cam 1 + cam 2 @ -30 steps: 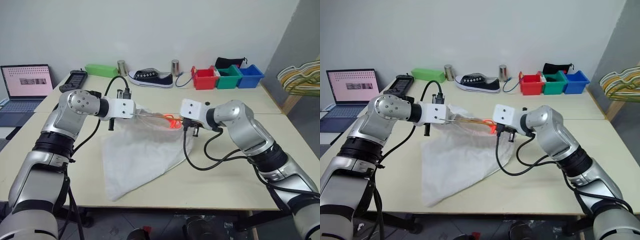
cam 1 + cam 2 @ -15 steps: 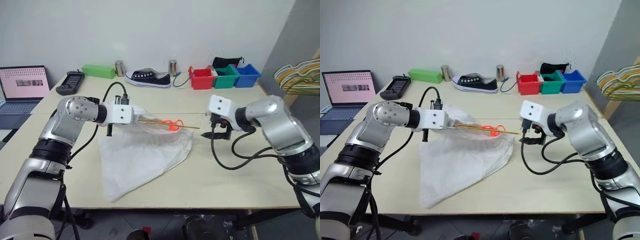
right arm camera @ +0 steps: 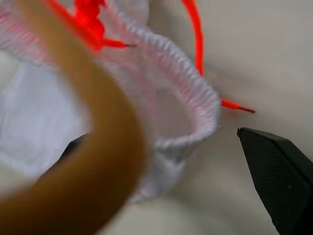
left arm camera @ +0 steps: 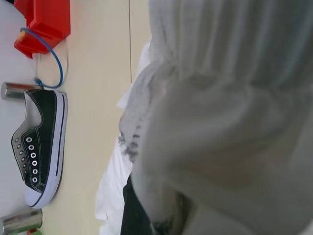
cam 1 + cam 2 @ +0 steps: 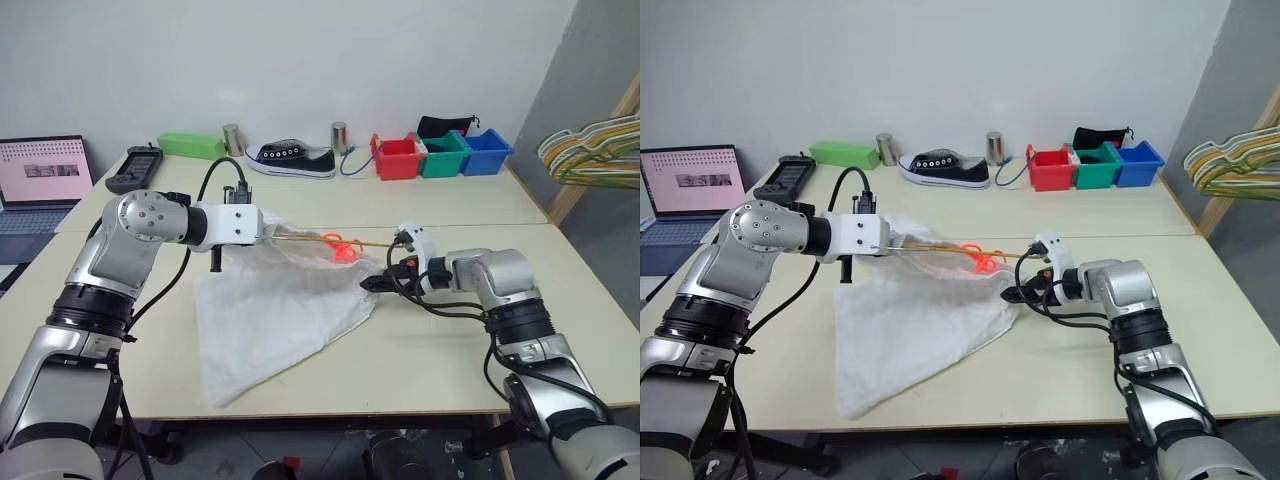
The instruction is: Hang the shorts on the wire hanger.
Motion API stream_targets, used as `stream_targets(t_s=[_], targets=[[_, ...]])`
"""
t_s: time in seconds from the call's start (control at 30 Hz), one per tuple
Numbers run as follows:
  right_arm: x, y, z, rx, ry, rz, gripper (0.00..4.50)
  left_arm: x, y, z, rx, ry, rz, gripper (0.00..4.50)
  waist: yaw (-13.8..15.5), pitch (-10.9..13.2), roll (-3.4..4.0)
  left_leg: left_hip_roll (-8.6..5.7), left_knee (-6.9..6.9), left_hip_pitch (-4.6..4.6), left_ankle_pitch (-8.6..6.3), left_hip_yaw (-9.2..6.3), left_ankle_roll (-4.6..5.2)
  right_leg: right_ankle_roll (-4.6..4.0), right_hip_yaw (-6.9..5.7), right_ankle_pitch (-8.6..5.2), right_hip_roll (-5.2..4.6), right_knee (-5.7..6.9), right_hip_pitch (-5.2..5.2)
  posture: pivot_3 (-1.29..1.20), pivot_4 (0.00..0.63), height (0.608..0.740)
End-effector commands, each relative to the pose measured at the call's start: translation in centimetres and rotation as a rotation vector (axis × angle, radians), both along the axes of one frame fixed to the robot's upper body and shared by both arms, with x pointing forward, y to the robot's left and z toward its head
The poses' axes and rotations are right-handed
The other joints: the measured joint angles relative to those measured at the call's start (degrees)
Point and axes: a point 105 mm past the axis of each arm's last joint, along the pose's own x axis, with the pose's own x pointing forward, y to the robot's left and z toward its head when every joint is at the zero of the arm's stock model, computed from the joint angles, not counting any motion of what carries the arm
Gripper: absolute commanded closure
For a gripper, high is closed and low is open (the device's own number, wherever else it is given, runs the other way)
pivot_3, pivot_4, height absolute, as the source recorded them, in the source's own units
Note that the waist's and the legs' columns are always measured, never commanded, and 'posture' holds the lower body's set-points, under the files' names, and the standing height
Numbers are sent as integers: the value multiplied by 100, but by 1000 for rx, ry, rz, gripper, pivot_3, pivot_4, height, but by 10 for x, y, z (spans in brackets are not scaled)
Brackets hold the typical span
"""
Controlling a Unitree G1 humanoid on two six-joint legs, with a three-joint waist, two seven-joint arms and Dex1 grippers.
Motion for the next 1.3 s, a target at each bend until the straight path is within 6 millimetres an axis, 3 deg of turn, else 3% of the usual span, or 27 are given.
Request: stream_targets(t_s=[0.03,0.6,0.8,0.93,1.07,1.2,1.3], targets=[[8,2,25,52,-79,-7,554,-1,2,20,-20,-61,-2,4500,5,0,0,0,-1,0,0,0,0,0,0,0,0,0,0,-158,0,740],[-10,3,39,86,-121,98,4442,3,8,23,-17,-74,19,4500,31,-1,-1,2,-2,-1,0,3,0,1,1,0,2,-1,-3,-159,0,740],[-14,0,36,22,-160,143,4480,-1,15,23,-38,-46,43,4500,52,-1,-1,2,-2,0,0,3,0,1,1,-1,1,-1,-3,-157,0,740],[-9,-22,30,-136,-255,132,4480,-24,22,11,-53,102,43,4500,52,-1,-1,4,-5,-1,0,7,0,1,5,-1,1,-2,-5,-158,0,740],[-7,-32,38,-182,-299,141,4480,-39,29,0,-23,181,48,4500,55,-1,-1,6,-11,-1,0,13,0,1,13,-1,0,-5,-9,-162,0,740],[-12,-32,51,-202,-342,181,4480,-34,38,-9,36,167,85,4500,102,-1,-1,7,-10,-1,0,9,0,15,6,-9,3,-5,-8,-172,0,740],[-19,-30,55,-216,-363,216,4480,-27,34,-8,13,137,89,4500,134,-3,-3,7,-8,0,0,12,0,22,11,-13,3,-6,-7,-180,4,740]])
